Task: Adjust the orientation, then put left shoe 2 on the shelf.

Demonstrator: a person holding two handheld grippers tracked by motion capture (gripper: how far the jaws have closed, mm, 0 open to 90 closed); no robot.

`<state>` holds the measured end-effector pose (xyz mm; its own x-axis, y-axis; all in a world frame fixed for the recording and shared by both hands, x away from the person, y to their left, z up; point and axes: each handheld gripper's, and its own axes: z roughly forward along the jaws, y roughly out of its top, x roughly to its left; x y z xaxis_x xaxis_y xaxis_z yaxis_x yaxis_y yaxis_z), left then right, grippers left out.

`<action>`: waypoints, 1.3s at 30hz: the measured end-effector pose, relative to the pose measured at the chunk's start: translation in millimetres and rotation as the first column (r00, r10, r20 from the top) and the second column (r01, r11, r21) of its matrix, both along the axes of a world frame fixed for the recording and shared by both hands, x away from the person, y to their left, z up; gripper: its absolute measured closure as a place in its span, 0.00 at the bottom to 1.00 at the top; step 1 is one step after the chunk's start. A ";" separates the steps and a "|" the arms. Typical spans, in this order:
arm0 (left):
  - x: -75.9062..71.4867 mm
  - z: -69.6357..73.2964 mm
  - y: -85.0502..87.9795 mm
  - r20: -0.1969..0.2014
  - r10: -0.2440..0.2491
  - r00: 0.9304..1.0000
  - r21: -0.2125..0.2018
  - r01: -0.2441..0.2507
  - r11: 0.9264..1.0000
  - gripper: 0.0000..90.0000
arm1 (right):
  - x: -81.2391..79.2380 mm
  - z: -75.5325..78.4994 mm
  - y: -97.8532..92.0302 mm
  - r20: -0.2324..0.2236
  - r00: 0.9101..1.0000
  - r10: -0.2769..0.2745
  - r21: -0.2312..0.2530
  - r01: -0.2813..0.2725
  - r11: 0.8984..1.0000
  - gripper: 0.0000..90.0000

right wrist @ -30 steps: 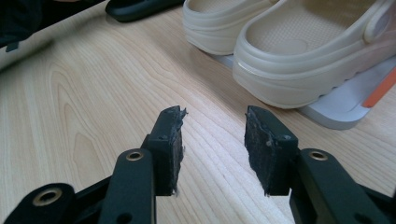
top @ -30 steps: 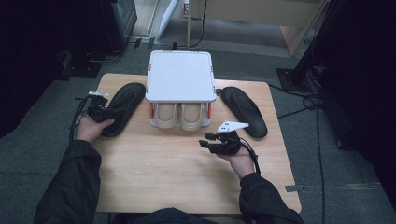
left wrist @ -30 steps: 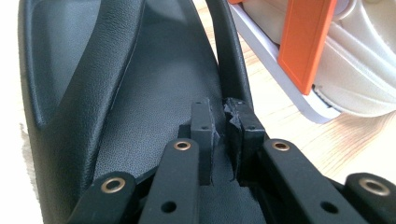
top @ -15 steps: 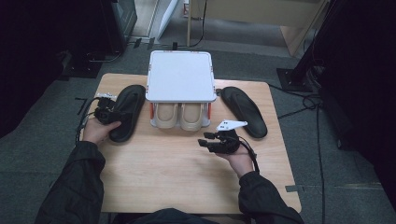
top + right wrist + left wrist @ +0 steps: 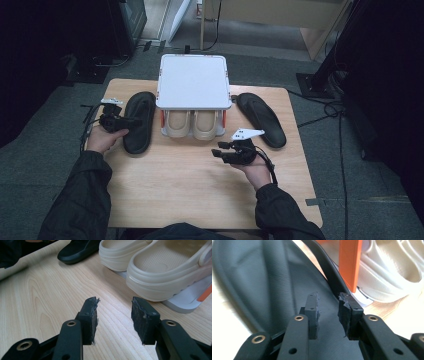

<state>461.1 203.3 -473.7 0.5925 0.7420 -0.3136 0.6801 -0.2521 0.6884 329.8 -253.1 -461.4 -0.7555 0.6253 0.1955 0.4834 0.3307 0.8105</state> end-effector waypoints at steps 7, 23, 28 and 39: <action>-2.2 4.7 19.0 0.010 0.024 1.000 -0.027 -0.023 0.999 0.64 | -0.3 0.3 0.0 0.000 1.000 -0.003 -0.001 0.003 1.000 0.62; 7.1 -10.9 32.4 0.005 0.090 0.996 0.029 -0.090 0.996 0.51 | 1.0 -0.6 0.7 -0.005 1.000 0.002 -0.007 -0.002 1.000 0.62; 11.5 -13.8 32.8 0.006 0.085 0.996 0.013 -0.085 0.996 0.52 | 0.0 -0.9 2.6 -0.006 1.000 0.004 -0.012 -0.004 1.000 0.62; 22.1 -13.2 26.9 0.016 0.088 0.996 0.020 -0.088 0.996 0.52 | -3.6 -2.2 3.5 -0.003 1.000 0.010 -0.013 -0.010 1.000 0.62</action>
<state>483.3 230.2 -487.0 0.5293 0.7978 -0.2888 0.6898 -0.2064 0.6940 326.2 -249.6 -463.5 -0.7614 0.6199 0.1895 0.4823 0.3464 0.8046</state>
